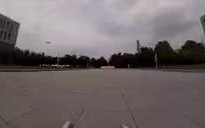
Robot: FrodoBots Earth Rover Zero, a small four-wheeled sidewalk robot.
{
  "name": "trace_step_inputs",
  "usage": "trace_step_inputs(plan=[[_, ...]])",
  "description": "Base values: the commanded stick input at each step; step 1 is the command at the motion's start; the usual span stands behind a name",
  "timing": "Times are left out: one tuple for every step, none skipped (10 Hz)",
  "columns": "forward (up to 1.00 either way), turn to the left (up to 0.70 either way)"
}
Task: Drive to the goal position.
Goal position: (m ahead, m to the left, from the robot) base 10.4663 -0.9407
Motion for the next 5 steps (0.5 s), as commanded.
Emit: trace_step_inputs(plan=[[0.70, 0.00], [0.70, 0.00], [0.70, 0.00], [0.70, 0.00], [0.70, 0.00]])
